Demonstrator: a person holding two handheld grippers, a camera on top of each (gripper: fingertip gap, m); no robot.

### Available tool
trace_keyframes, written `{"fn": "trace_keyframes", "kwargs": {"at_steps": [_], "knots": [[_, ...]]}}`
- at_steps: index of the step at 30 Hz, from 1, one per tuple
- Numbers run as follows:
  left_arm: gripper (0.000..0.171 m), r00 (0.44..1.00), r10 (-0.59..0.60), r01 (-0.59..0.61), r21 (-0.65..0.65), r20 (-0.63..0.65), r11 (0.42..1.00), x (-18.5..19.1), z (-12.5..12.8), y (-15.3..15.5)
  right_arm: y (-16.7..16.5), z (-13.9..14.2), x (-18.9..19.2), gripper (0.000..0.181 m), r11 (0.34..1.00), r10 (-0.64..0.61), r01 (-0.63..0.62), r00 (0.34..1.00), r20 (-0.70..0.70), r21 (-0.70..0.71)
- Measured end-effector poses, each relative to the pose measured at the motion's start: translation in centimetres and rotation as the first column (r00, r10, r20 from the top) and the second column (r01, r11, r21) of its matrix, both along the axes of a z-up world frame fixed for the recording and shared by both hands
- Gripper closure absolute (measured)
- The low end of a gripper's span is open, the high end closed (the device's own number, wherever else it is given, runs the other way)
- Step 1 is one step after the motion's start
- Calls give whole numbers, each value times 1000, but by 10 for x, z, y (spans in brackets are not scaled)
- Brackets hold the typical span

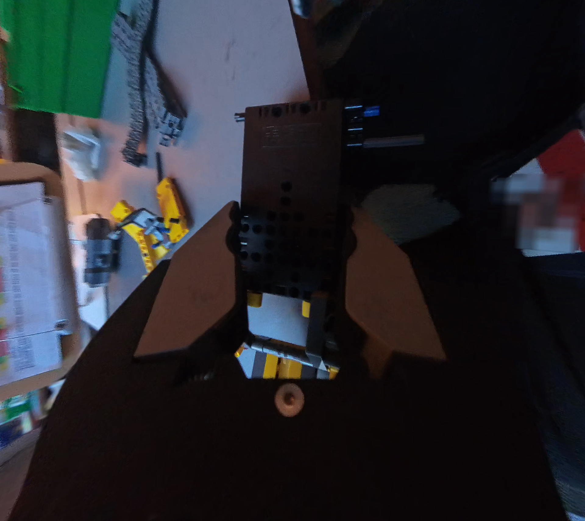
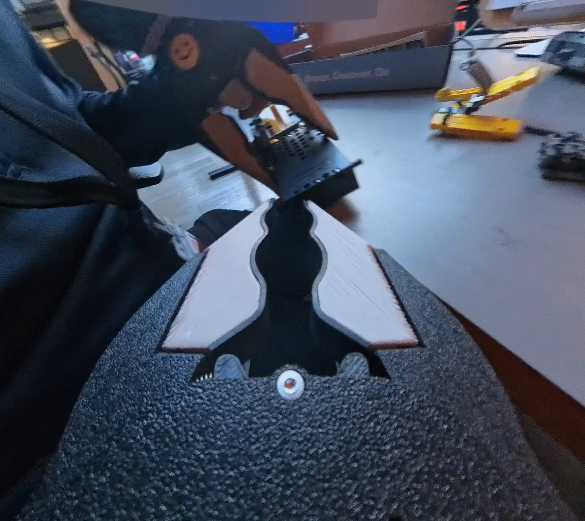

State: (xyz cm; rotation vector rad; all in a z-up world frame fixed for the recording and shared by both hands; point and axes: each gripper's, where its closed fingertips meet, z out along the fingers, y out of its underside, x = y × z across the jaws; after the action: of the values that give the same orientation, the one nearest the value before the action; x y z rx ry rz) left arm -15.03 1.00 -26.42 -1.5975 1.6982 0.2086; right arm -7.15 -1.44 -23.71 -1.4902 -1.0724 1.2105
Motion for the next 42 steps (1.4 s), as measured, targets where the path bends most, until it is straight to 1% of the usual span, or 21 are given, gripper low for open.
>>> {"fn": "trace_keyframes", "kwargs": {"at_steps": [2, 4, 6, 9, 14, 16, 19, 23, 25, 27, 30, 32, 34, 36, 38, 40, 42], "knots": [[108, 1000, -24, 24, 71, -2, 997, 1, 2, -1, 18, 1, 7, 170, 998, -51, 51, 999, 8, -45], [108, 999, -48, 48, 128, -8, 991, 1, 4, -2, 25, 3, 7, 170, 991, -29, 27, 1000, -9, -134], [108, 998, -62, 64, 165, -18, 984, 2, 5, -2, 30, 5, 3, 179, 977, -12, 6, 999, -30, -213], [108, 998, -60, 62, 171, -16, 983, 2, 5, -3, 37, 7, -5, 180, 966, -12, 2, 999, -36, -259], [108, 996, -82, 84, 173, -21, 981, 3, 5, -3, 44, 9, -18, 171, 938, -11, 7, 1000, -10, -346], [108, 996, -85, 90, 189, -32, 978, 4, 5, -3, 48, 10, -23, 172, 911, -22, 14, 1000, -15, -411], [108, 996, -77, 83, 219, -36, 972, 5, 6, -3, 43, 8, -31, 174, 856, -9, -10, 999, -35, -517], [108, 996, -72, 80, 249, -44, 965, 5, 7, -4, 34, 5, -39, 169, 825, -1, -27, 999, -50, -565], [108, 997, -68, 78, 254, -47, 964, 5, 7, -4, 33, 7, -41, 179, 820, 1, -37, 998, -63, -572], [109, 998, -54, 62, 235, -40, 970, 6, 6, -3, 35, 6, -41, 180, 826, -9, -23, 998, -54, -563], [106, 1000, 10, -7, 143, -24, 990, 9, -1, 2, 41, 0, -42, 180, 831, -32, 16, 999, -20, -556], [100, 995, 33, -24, 97, -94, 995, 11, -11, 6, 39, -3, -46, 179, 817, -23, 7, 1000, -19, -577], [102, 989, 41, -35, 43, -139, 998, 13, -19, 8, 39, -9, -47, 179, 796, -36, 17, 999, -19, -605], [102, 994, 46, -45, 8, -102, 999, 18, -20, 9, 43, -10, -45, 180, 762, -74, 17, 995, -61, -648], [102, 997, 45, -44, 14, -60, 999, 20, -18, 9, 47, -7, -43, 181, 748, -131, 38, 987, -92, -663], [102, 998, 47, -46, 28, -43, 999, 21, -17, 9, 48, -5, -43, 181, 728, -183, 53, 976, -120, -683], [103, 998, 55, -54, 22, -26, 998, 21, -16, 9, 51, -4, -44, 181, 723, -227, 72, 964, -138, -687]]}}
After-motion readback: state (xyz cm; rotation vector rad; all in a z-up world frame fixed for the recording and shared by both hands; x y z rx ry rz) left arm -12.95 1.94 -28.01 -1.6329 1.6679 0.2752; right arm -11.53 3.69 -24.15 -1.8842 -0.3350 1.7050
